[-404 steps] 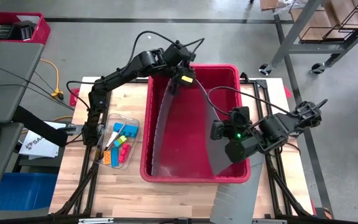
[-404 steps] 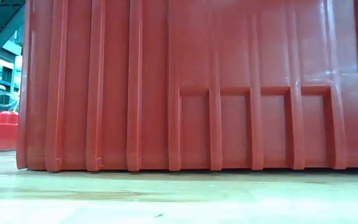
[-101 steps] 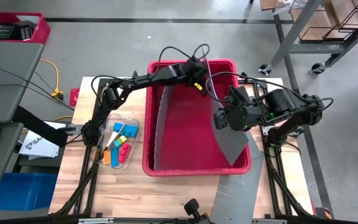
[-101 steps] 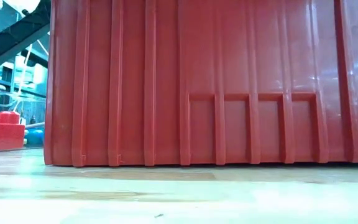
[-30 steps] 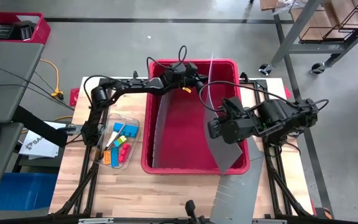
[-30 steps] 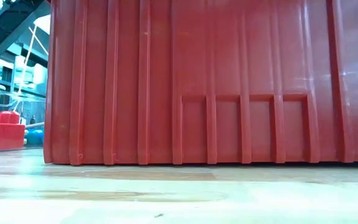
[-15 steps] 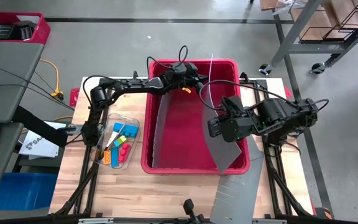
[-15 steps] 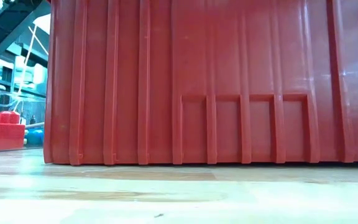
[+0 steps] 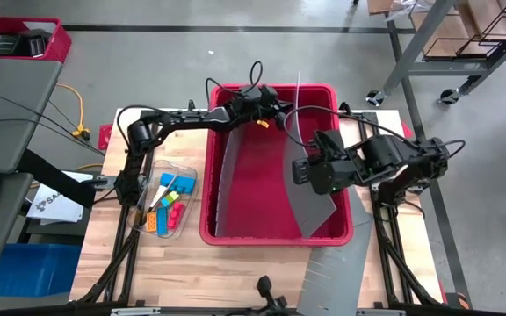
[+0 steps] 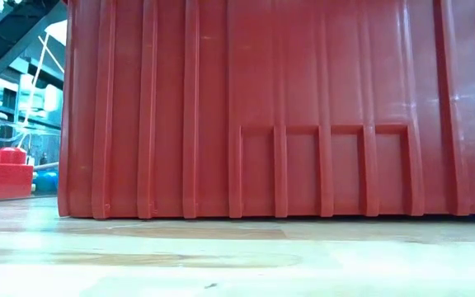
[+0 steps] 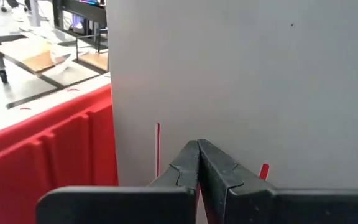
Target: Sort Items/Unsort Items
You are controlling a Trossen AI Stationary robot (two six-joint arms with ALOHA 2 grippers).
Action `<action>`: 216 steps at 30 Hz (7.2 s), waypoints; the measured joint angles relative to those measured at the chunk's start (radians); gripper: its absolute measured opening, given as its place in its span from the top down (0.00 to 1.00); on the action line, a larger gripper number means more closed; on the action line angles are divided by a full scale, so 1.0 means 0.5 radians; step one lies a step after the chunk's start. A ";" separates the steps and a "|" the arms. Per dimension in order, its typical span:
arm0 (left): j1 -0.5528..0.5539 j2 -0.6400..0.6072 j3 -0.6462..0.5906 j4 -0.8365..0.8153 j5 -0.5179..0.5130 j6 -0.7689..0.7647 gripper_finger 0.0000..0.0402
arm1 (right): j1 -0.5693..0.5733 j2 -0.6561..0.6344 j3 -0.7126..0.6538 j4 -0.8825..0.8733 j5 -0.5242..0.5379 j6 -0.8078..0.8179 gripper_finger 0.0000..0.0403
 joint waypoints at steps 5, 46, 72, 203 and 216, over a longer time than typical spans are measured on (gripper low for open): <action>0.005 0.019 0.000 0.032 0.029 -0.051 1.00 | -0.063 0.000 0.000 0.004 -0.072 0.083 1.00; 0.019 0.122 0.241 -0.301 -0.156 0.142 1.00 | -0.196 -0.012 -0.156 0.003 -0.272 0.064 1.00; -0.027 0.225 0.238 -1.058 0.344 0.175 1.00 | -0.182 -0.015 -0.152 -0.004 -0.250 -0.102 1.00; -0.051 0.158 0.146 -0.863 0.148 0.453 1.00 | -0.016 -0.159 -0.454 0.003 0.034 -0.239 1.00; -0.192 0.231 0.114 -0.712 0.126 0.326 1.00 | -0.050 -0.160 -0.452 0.018 0.013 -0.467 1.00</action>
